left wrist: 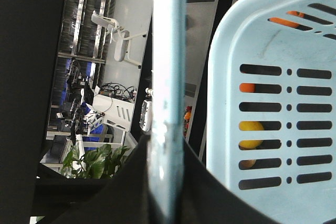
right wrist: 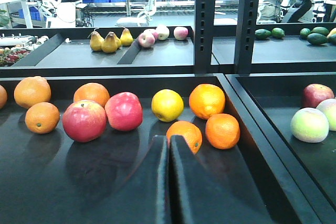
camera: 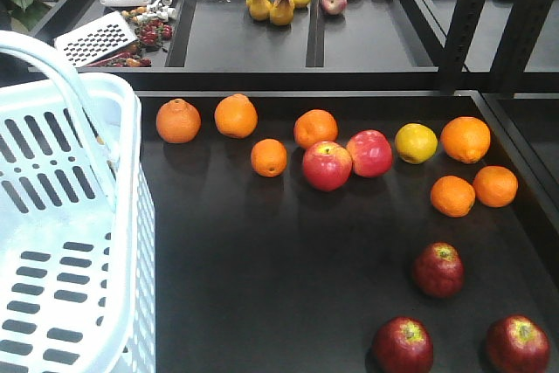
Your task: Pick three apples into basket with both arms
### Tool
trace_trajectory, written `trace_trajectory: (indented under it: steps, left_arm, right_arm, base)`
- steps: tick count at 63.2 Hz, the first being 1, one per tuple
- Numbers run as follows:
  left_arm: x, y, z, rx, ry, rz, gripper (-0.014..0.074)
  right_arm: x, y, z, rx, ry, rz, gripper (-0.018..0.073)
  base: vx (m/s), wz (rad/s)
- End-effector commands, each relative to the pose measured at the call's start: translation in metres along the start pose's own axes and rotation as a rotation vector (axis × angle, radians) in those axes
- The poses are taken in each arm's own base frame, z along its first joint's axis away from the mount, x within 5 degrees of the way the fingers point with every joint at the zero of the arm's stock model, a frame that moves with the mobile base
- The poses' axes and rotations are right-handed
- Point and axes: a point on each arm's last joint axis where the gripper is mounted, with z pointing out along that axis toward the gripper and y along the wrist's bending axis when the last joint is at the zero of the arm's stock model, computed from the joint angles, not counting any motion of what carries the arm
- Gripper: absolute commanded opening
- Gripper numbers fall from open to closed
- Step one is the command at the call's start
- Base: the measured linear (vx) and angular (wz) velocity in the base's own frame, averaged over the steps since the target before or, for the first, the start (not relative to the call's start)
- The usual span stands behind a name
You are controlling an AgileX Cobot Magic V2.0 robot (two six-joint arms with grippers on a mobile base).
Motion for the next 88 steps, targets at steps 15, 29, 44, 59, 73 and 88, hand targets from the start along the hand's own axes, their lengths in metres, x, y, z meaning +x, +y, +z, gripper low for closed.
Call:
trace_trajectory:
  steps: [15,29,44,59,73,88]
  left_arm:
    - [-0.006,0.015,-0.009,-0.107,-0.069,-0.012,-0.0006]
    - [-0.006,0.015,-0.009,-0.107,-0.069,-0.013,-0.0006]
    - [-0.006,0.015,-0.009,-0.105,-0.069,-0.013,-0.0006]
    - [-0.006,0.015,-0.009,-0.105,-0.069,-0.013,-0.0006]
    - [-0.012,0.014,0.007,-0.076,-0.062,0.002,-0.0006]
    - [-0.033,0.003,0.065,0.015,-0.048,0.054,-0.0006]
  right_arm:
    - [-0.003,0.0,0.0,0.002,-0.074,-0.005,-0.0009]
    - [-0.003,0.0,0.0,0.002,-0.074,-0.005,-0.0009]
    - [-0.003,0.0,0.0,0.002,-0.074,-0.005,-0.0009]
    - [-0.003,0.0,0.0,0.002,-0.074,-0.005,-0.0009]
    - [-0.003,0.0,0.0,0.002,-0.074,-0.005,-0.0009]
    - [-0.003,0.0,0.0,0.002,-0.074,-0.005,-0.0009]
  base:
    - [0.0,0.0]
    - [0.0,0.0]
    - [0.0,0.0]
    - [0.0,0.0]
    - [0.0,0.0]
    - [0.0,0.0]
